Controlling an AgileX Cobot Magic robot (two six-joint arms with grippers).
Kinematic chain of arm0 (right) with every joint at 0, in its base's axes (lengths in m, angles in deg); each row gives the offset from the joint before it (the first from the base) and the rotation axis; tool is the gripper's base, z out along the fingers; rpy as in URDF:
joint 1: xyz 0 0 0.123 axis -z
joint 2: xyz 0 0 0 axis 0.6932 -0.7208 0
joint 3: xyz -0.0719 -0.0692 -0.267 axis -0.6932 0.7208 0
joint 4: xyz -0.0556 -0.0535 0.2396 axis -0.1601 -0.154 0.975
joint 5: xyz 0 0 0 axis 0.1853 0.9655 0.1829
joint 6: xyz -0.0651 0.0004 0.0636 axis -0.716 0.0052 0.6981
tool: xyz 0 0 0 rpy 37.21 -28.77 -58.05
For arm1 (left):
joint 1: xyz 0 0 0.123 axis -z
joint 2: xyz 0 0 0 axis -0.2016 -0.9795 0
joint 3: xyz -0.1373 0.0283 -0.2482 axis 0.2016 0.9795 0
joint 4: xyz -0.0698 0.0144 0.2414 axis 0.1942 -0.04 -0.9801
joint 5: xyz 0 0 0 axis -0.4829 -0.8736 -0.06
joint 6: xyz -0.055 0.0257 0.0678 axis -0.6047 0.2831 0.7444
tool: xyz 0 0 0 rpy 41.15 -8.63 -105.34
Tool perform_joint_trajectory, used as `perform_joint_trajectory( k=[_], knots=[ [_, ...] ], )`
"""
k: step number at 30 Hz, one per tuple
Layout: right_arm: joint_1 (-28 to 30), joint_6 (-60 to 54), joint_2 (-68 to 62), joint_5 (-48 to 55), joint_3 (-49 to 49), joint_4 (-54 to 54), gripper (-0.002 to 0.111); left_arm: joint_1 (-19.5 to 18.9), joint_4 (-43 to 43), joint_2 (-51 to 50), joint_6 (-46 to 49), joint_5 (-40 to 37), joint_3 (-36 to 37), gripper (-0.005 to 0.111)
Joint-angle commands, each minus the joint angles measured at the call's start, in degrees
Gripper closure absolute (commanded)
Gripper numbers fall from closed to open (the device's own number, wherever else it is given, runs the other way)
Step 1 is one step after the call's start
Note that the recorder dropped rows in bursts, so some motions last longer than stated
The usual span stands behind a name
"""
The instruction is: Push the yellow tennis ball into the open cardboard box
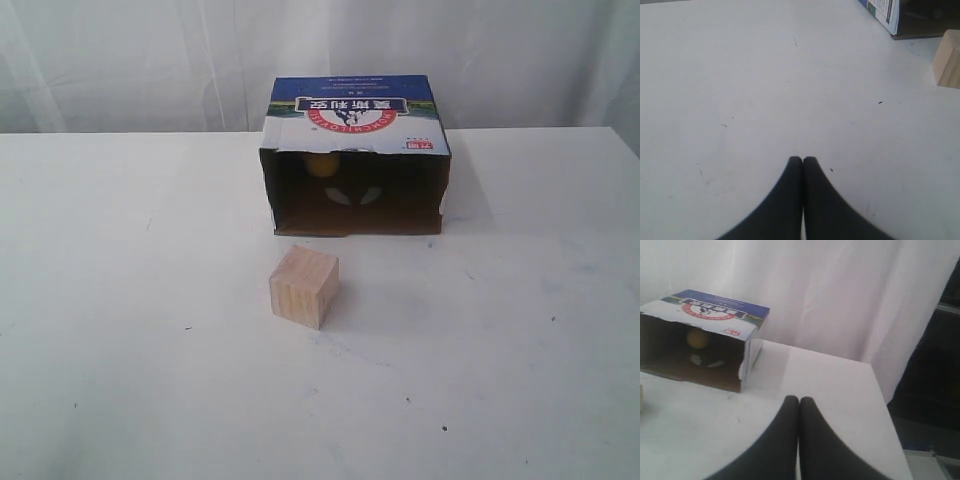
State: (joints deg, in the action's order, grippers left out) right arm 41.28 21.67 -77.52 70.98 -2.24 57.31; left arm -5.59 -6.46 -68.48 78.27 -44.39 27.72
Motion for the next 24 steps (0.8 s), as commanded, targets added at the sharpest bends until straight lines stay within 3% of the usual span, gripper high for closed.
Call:
perform_joint_trajectory(
  k=[1,3,6,7,11,24],
  knots=[
    [4.7,10.0,0.2,-17.0,9.6,-10.9,0.108,-0.2,0.3,0.1,0.0,0.0,0.4,0.107],
    [8.4,13.4,0.2,-25.0,15.3,-11.2,0.108,-0.2,0.3,0.1,0.0,0.0,0.4,0.107],
    [9.4,14.9,0.2,-30.5,22.8,-10.7,0.108,-0.2,0.3,0.1,0.0,0.0,0.4,0.107],
    [9.4,15.0,0.2,-23.6,22.8,-10.3,0.108,-0.2,0.3,0.1,0.0,0.0,0.4,0.107],
    [9.4,16.2,0.2,-13.8,22.8,-9.0,0.108,-0.2,0.3,0.1,0.0,0.0,0.4,0.107],
    [9.4,18.0,0.2,-13.9,22.8,-9.0,0.108,-0.2,0.3,0.1,0.0,0.0,0.4,0.107]
  ],
)
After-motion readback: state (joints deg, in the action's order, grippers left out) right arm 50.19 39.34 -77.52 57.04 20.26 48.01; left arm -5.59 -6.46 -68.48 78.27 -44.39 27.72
